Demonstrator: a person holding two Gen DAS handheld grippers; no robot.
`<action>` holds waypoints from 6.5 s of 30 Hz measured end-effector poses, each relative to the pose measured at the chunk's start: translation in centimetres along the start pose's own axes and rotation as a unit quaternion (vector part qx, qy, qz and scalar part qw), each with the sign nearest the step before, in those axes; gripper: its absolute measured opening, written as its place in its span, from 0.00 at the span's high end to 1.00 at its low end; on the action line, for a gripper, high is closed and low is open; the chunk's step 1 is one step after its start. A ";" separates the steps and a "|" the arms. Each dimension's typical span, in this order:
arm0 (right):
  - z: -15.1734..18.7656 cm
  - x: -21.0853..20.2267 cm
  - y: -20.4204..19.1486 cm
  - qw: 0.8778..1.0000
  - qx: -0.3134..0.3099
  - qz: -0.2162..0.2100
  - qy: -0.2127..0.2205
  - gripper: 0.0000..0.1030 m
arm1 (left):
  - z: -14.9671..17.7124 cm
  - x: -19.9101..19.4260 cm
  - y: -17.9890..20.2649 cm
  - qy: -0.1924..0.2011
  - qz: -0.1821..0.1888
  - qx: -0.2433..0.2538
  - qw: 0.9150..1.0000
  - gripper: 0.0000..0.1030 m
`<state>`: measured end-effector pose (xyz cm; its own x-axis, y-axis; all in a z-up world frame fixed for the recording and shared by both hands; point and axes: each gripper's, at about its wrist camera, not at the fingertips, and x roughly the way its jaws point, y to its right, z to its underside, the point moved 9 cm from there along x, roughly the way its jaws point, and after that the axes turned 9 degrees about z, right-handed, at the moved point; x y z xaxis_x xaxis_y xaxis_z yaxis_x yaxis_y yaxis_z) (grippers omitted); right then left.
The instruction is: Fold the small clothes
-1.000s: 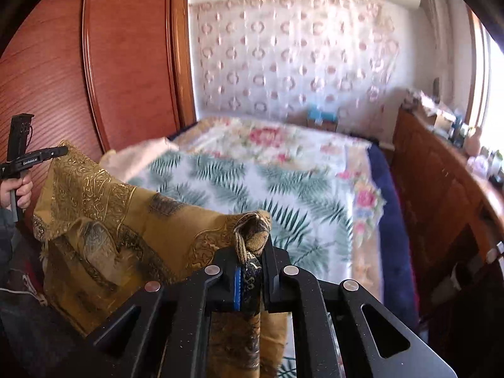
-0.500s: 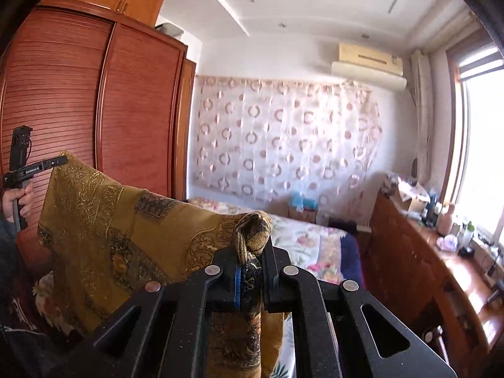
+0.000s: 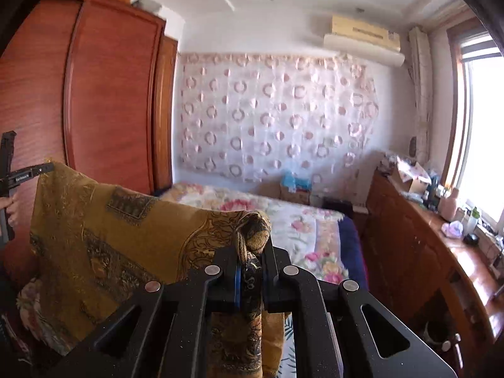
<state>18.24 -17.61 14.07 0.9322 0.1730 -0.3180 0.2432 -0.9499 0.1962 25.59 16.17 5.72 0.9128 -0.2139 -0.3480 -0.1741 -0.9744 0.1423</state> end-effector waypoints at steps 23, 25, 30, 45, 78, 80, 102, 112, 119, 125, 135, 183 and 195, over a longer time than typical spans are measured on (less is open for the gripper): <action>6.3 15.8 -4.4 0.989 0.031 0.041 -0.139 0.48 | 8.2 9.2 -1.4 -0.114 -0.007 0.030 0.993 0.24; 8.2 14.5 -4.8 0.989 0.030 0.036 -0.139 0.48 | 9.1 8.2 -0.8 -0.120 -0.003 0.038 0.992 0.24; 11.6 13.5 -5.2 0.989 0.032 0.014 -0.147 0.47 | 12.6 5.9 0.3 -0.132 0.007 0.040 0.990 0.24; 20.8 10.9 -1.2 0.966 0.114 0.000 -0.232 0.47 | 23.4 4.6 1.5 -0.218 0.019 0.017 0.976 0.24; 22.3 14.4 -0.9 0.964 0.109 0.021 -0.242 0.47 | 22.7 4.3 1.3 -0.211 0.015 0.017 0.977 0.29; 22.3 14.4 -0.9 0.964 0.108 0.022 -0.242 0.47 | 21.2 3.7 0.8 -0.186 0.003 0.021 0.982 0.29; 21.7 14.9 -1.4 0.966 0.118 -0.013 -0.231 0.97 | 21.1 7.6 -2.2 -0.218 -0.002 -0.008 0.976 0.98; 17.0 8.4 -2.1 0.983 0.107 -0.059 -0.139 0.98 | 16.9 2.5 0.4 -0.149 0.029 -0.009 0.988 0.98; 18.3 3.4 -1.2 0.982 0.106 -0.068 -0.140 0.99 | 16.9 -1.5 0.5 -0.125 0.043 -0.035 0.991 0.98; 20.1 -0.2 -0.7 0.980 0.092 -0.075 -0.159 0.99 | 20.0 -4.9 0.0 -0.135 0.026 -0.045 0.989 0.98; 23.9 -1.5 -1.8 0.970 0.096 -0.066 -0.212 0.98 | 24.3 -4.5 -0.3 -0.175 -0.005 -0.047 0.983 0.98; 25.5 5.3 -10.7 0.975 0.021 -0.032 -0.217 0.54 | 27.1 -4.6 -0.5 -0.180 -0.049 -0.047 0.981 0.25; 25.6 4.4 -12.0 0.976 0.003 0.013 -0.220 0.42 | 29.1 -4.2 -1.8 -0.200 -0.049 -0.075 0.976 0.25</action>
<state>12.61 -12.09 -13.40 0.7329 0.0225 -0.6800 0.2181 -0.9545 0.2036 11.33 16.76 -20.05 0.6991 -0.1599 -0.6969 -0.0102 -0.9768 0.2139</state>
